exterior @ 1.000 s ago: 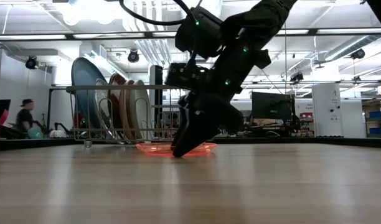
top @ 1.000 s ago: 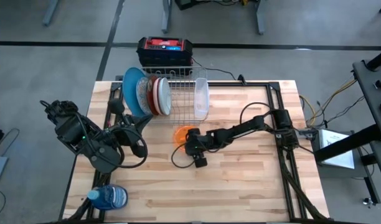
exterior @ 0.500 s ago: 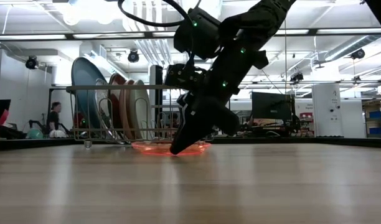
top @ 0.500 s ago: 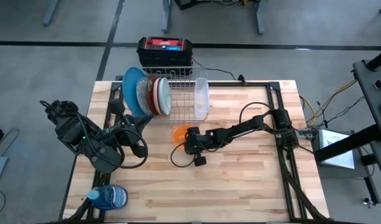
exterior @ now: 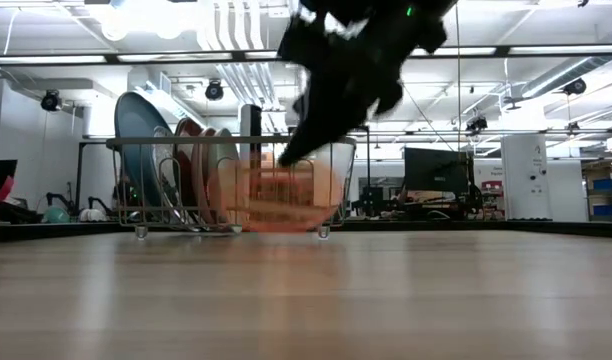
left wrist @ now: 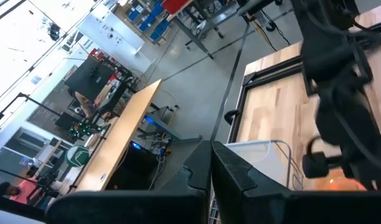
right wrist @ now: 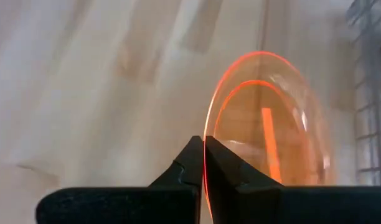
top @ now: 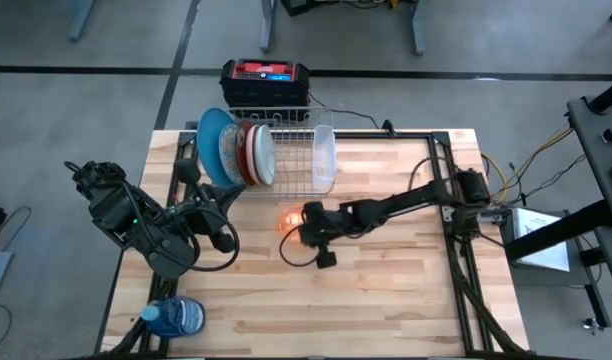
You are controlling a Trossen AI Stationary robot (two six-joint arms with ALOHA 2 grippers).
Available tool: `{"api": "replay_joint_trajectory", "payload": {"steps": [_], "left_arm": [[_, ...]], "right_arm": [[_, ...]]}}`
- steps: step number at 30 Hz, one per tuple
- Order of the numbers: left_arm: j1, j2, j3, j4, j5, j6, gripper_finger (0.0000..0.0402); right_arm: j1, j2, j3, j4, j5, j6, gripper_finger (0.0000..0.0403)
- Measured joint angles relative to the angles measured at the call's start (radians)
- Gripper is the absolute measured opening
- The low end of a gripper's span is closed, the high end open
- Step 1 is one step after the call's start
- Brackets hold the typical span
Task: Sort dishes
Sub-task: Put the orange plate in the dishwasher rack
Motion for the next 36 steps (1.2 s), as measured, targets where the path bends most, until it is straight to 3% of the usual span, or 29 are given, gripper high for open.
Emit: {"api": "replay_joint_trajectory", "payload": {"steps": [14, 17, 24, 31, 36], "left_arm": [[0.0, 0.0, 0.0, -0.013, 0.0, -0.016, 0.0], [0.0, -0.001, 0.0, -0.024, -0.001, -0.018, 0.0], [-0.002, -0.006, 0.0, -0.034, -0.002, -0.023, 0.0], [-0.002, -0.011, 0.0, -0.048, -0.001, -0.025, 0.0], [-0.002, -0.013, 0.0, -0.058, -0.001, -0.029, 0.0]], "right_arm": [[-0.005, -0.308, -0.015, 0.0, -0.151, 0.112, 0.0], [-0.017, -0.375, -0.034, 0.055, -0.235, 0.135, 0.0], [-0.064, -0.504, -0.134, 0.308, -0.48, 0.241, 0.0], [-0.097, -0.553, -0.333, 0.78, -0.678, 0.395, 0.0], [-0.104, -0.544, -0.451, 1.116, -0.694, 0.486, 0.0]]}}
